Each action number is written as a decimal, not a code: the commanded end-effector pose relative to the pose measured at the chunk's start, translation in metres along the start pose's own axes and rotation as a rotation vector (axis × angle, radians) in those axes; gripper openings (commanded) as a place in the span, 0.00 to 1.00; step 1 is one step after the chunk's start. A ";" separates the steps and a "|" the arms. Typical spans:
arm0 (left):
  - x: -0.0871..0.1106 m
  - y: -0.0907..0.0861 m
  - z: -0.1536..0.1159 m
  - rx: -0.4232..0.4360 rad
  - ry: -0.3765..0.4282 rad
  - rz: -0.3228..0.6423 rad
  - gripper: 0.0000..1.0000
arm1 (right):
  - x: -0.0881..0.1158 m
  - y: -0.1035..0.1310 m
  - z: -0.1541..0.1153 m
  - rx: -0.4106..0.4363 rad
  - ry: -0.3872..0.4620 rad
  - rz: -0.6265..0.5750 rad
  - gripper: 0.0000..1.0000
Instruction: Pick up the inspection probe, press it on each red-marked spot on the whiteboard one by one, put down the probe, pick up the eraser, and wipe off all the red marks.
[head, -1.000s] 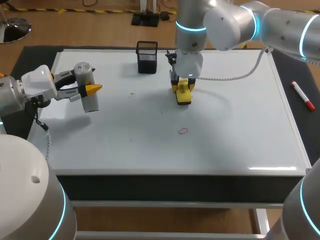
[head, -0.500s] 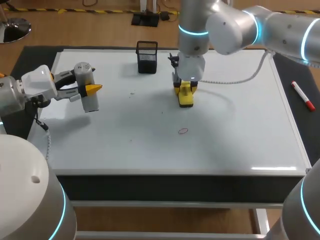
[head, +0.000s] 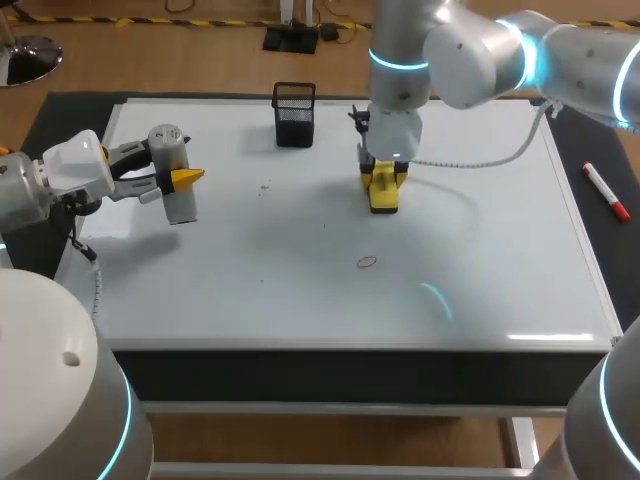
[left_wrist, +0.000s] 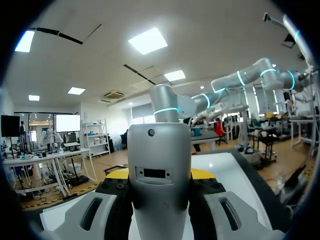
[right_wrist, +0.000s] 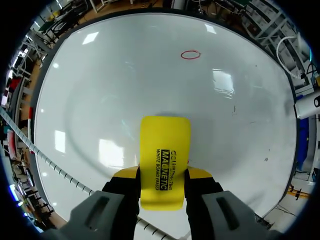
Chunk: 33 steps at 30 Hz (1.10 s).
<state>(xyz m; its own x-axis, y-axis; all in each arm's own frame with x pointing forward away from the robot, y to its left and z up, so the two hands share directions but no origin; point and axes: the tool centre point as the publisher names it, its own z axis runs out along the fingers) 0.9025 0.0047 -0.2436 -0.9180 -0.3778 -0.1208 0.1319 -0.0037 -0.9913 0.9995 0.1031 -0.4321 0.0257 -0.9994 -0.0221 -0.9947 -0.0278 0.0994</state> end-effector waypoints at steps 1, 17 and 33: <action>0.000 0.000 0.000 0.004 -0.002 0.002 0.00 | 0.013 0.000 0.004 0.005 -0.002 0.007 0.00; 0.000 0.000 0.000 0.004 -0.002 0.002 0.00 | 0.035 -0.003 -0.003 0.031 0.006 0.051 0.00; 0.000 0.000 0.000 0.004 -0.002 0.002 0.00 | -0.021 0.008 -0.041 0.068 -0.026 -0.052 0.00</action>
<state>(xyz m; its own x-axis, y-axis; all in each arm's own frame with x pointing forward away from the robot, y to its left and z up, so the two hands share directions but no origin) 0.9025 0.0047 -0.2436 -0.9180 -0.3777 -0.1207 0.1319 -0.0036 -0.9913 0.9954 0.1156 -0.3883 0.0727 -0.9952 -0.0658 -0.9968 -0.0747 0.0281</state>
